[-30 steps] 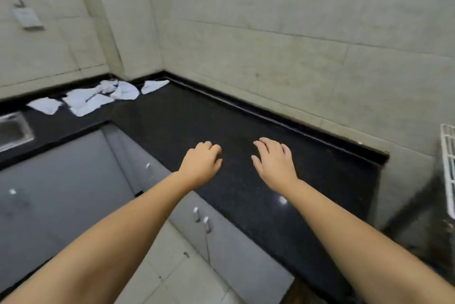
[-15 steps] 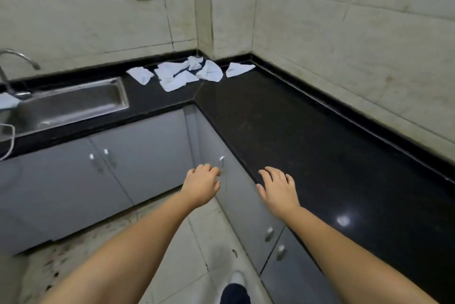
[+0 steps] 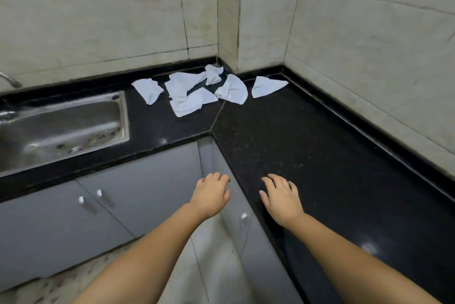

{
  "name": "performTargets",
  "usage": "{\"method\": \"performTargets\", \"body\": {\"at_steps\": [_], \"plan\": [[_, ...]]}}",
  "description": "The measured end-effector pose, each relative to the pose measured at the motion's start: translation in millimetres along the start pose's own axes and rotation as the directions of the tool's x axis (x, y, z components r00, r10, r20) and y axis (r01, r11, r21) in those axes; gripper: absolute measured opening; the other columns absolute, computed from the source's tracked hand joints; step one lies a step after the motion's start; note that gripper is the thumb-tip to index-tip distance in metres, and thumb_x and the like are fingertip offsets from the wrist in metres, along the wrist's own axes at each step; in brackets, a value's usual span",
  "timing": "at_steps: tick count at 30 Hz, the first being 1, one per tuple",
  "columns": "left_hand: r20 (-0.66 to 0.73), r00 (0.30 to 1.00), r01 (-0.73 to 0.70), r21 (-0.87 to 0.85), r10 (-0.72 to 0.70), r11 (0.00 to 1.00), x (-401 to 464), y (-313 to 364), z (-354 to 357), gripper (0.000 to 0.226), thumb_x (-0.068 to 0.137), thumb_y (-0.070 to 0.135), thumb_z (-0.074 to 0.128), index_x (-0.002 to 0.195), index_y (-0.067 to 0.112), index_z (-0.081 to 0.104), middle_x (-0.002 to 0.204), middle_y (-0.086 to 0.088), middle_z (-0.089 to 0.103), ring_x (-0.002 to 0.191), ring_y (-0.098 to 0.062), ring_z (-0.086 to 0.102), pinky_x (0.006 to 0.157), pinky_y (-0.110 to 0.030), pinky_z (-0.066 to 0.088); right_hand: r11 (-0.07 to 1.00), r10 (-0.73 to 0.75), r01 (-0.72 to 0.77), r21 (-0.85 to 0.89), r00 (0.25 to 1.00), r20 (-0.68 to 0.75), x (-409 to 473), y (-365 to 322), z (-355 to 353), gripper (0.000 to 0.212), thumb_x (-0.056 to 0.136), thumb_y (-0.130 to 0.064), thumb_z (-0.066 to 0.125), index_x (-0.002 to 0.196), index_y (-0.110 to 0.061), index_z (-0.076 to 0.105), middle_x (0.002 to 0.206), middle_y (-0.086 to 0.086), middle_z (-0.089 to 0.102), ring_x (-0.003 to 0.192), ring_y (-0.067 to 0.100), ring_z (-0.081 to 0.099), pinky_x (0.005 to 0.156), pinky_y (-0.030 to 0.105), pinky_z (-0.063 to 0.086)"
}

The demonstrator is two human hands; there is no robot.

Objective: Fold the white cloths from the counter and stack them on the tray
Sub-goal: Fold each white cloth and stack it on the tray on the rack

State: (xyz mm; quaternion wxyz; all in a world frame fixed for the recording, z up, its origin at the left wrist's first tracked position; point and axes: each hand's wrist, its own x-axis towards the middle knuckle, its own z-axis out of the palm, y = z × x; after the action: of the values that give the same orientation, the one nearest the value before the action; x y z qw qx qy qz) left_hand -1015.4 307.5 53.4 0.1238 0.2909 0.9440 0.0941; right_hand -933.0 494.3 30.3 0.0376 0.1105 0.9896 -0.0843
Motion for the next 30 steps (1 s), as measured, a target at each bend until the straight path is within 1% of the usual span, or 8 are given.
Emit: {"method": "performTargets", "body": {"at_steps": [4,9,13,16,20,23,26,30], "plan": [[0.003,0.999,-0.053,0.000,0.053,0.999,77,-44,-17,0.037,0.098,0.028,0.038,0.134,0.019,0.041,0.131,-0.005,0.048,0.124,-0.025,0.041,0.102,-0.037,0.031,0.999,0.039,-0.039,0.008,0.999,-0.007,81,-16,1,0.046,0.101,-0.038,0.031,0.144,-0.022,0.031,0.153,-0.001,0.027,0.142,0.016,0.022,0.117,0.041,0.017],[0.028,0.981,-0.194,0.043,0.193,0.980,178,-88,-55,0.037,0.098,0.028,0.040,0.133,0.019,0.042,0.129,-0.005,0.048,0.123,-0.024,0.042,0.101,-0.038,0.034,0.979,0.192,-0.191,0.069,0.981,-0.009,171,-35,-6,0.046,0.101,-0.038,0.031,0.144,-0.022,0.031,0.152,-0.001,0.028,0.142,0.016,0.023,0.117,0.041,0.019],[0.077,0.951,-0.305,0.075,0.300,0.949,253,-107,-80,0.036,0.098,0.028,0.039,0.133,0.018,0.044,0.128,-0.005,0.049,0.119,-0.024,0.045,0.100,-0.039,0.039,0.951,0.296,-0.293,0.100,0.955,-0.014,225,-38,-15,0.045,0.101,-0.038,0.031,0.143,-0.022,0.032,0.151,-0.001,0.030,0.141,0.017,0.026,0.116,0.040,0.020],[0.084,0.929,-0.368,0.075,0.362,0.927,296,-104,-84,0.034,0.097,0.028,0.041,0.129,0.018,0.046,0.125,-0.004,0.051,0.116,-0.023,0.048,0.097,-0.038,0.042,0.930,0.352,-0.347,0.118,0.936,-0.015,256,-28,-21,0.043,0.101,-0.037,0.031,0.142,-0.023,0.034,0.149,-0.002,0.032,0.139,0.017,0.028,0.115,0.039,0.021],[0.117,0.887,-0.455,0.051,0.447,0.889,363,-86,-84,0.032,0.097,0.028,0.041,0.127,0.018,0.047,0.123,-0.004,0.051,0.115,-0.023,0.048,0.096,-0.037,0.039,0.903,0.415,-0.408,0.138,0.909,-0.029,310,2,-28,0.042,0.101,-0.036,0.032,0.140,-0.022,0.035,0.148,-0.002,0.033,0.138,0.017,0.030,0.113,0.038,0.024],[0.099,0.872,-0.486,0.053,0.480,0.872,419,-70,-84,0.032,0.096,0.027,0.042,0.124,0.015,0.049,0.122,-0.006,0.053,0.112,-0.024,0.049,0.094,-0.037,0.041,0.903,0.407,-0.397,0.164,0.913,-0.030,360,28,-31,0.041,0.101,-0.033,0.034,0.140,-0.022,0.036,0.148,-0.003,0.034,0.137,0.016,0.030,0.113,0.037,0.025],[0.132,0.865,-0.496,0.068,0.485,0.866,475,-54,-81,0.032,0.096,0.024,0.041,0.125,0.013,0.049,0.122,-0.007,0.053,0.112,-0.024,0.049,0.093,-0.037,0.041,0.906,0.387,-0.379,0.190,0.922,-0.008,413,53,-29,0.042,0.100,-0.030,0.036,0.142,-0.022,0.035,0.149,-0.004,0.034,0.137,0.016,0.031,0.112,0.036,0.024],[0.108,0.848,-0.530,0.163,0.519,0.832,540,-39,-68,0.037,0.094,0.016,0.042,0.131,0.015,0.046,0.130,-0.005,0.050,0.120,-0.024,0.045,0.100,-0.034,0.036,0.911,0.350,-0.337,0.237,0.937,-0.012,472,81,-23,0.041,0.099,-0.025,0.041,0.139,-0.021,0.038,0.146,-0.003,0.038,0.135,0.016,0.033,0.112,0.035,0.024]]}}
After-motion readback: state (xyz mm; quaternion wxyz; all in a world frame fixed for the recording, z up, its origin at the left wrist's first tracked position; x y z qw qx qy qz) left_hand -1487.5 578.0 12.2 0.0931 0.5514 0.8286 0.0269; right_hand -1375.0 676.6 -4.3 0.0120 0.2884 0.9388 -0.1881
